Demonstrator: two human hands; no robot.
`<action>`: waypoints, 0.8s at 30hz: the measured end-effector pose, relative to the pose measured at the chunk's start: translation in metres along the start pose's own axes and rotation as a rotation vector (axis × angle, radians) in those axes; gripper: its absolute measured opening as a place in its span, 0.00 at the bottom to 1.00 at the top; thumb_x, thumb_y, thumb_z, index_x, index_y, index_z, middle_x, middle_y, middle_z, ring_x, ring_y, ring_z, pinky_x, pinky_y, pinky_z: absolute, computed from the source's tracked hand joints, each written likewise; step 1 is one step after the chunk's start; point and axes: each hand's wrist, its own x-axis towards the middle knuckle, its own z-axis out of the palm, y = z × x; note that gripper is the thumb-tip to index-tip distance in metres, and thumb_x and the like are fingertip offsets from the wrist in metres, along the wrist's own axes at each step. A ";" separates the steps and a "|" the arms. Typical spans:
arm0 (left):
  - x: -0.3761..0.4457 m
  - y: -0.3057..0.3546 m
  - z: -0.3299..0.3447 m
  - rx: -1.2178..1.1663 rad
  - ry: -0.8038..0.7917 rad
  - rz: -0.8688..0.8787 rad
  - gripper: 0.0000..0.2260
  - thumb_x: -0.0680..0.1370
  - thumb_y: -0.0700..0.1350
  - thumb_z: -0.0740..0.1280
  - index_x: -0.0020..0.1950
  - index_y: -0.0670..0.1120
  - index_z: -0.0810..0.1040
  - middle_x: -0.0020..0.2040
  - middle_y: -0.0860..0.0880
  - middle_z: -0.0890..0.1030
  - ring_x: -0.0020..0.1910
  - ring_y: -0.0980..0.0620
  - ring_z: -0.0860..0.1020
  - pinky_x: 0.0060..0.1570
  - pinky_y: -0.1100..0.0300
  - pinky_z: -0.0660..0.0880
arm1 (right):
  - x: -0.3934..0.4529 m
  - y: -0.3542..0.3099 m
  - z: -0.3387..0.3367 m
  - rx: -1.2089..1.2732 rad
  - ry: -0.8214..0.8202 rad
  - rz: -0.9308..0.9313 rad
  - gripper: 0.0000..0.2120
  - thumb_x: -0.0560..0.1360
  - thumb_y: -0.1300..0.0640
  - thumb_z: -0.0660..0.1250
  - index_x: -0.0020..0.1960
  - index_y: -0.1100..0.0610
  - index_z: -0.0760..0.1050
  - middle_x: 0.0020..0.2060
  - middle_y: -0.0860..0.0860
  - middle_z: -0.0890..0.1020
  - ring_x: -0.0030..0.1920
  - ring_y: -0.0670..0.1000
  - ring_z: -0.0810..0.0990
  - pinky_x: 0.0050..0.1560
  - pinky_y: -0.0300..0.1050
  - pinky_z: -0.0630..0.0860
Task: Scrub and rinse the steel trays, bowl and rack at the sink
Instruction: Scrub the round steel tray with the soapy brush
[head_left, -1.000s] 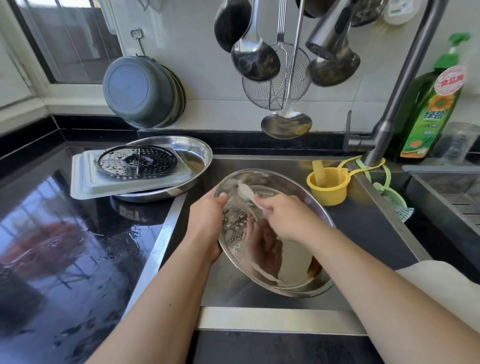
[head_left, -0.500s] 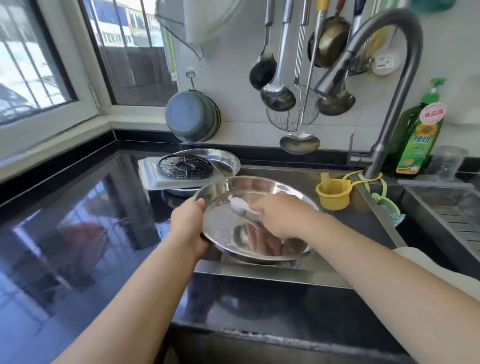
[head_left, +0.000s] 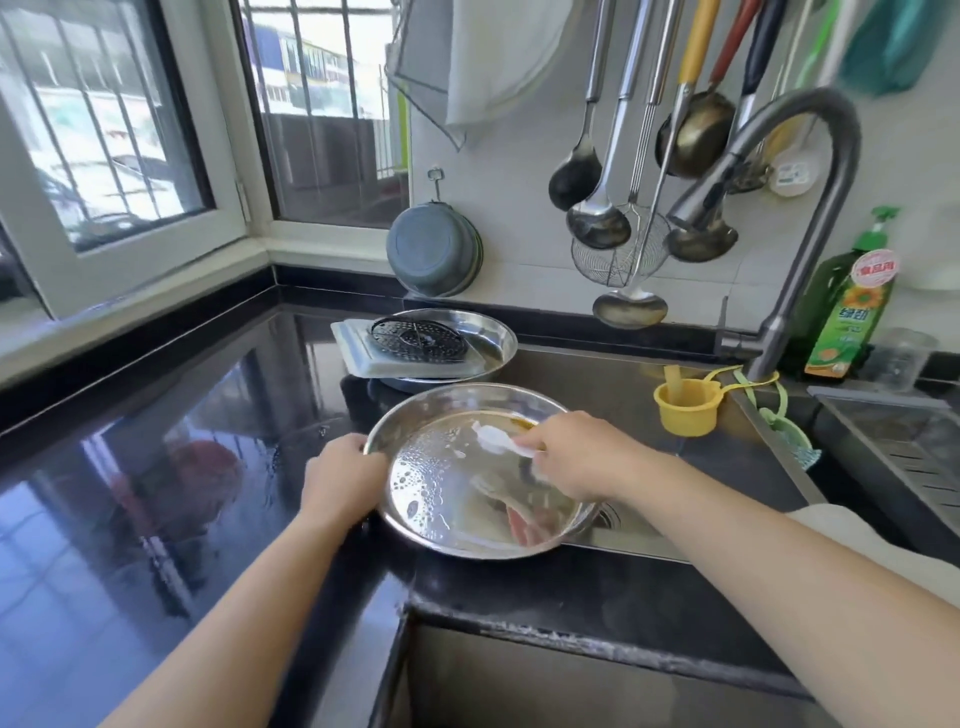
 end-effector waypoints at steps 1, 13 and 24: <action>-0.001 -0.004 -0.001 -0.014 -0.012 0.034 0.13 0.66 0.49 0.62 0.45 0.52 0.84 0.44 0.53 0.85 0.52 0.44 0.82 0.53 0.50 0.77 | 0.004 -0.001 0.002 -0.003 -0.005 -0.001 0.24 0.83 0.58 0.57 0.73 0.37 0.71 0.73 0.51 0.73 0.55 0.55 0.78 0.47 0.43 0.69; -0.002 -0.019 0.005 -0.131 0.058 0.139 0.10 0.76 0.47 0.65 0.50 0.58 0.84 0.37 0.56 0.83 0.44 0.53 0.80 0.40 0.58 0.72 | 0.062 -0.046 0.019 -0.165 0.044 -0.006 0.21 0.80 0.58 0.58 0.70 0.45 0.74 0.61 0.54 0.81 0.54 0.58 0.79 0.48 0.49 0.78; 0.003 -0.021 0.008 -0.146 0.083 0.142 0.09 0.75 0.47 0.67 0.46 0.61 0.83 0.40 0.60 0.84 0.47 0.53 0.81 0.49 0.54 0.77 | 0.066 -0.066 0.026 -0.260 0.048 -0.091 0.17 0.80 0.54 0.59 0.66 0.48 0.78 0.55 0.54 0.81 0.44 0.55 0.77 0.38 0.46 0.74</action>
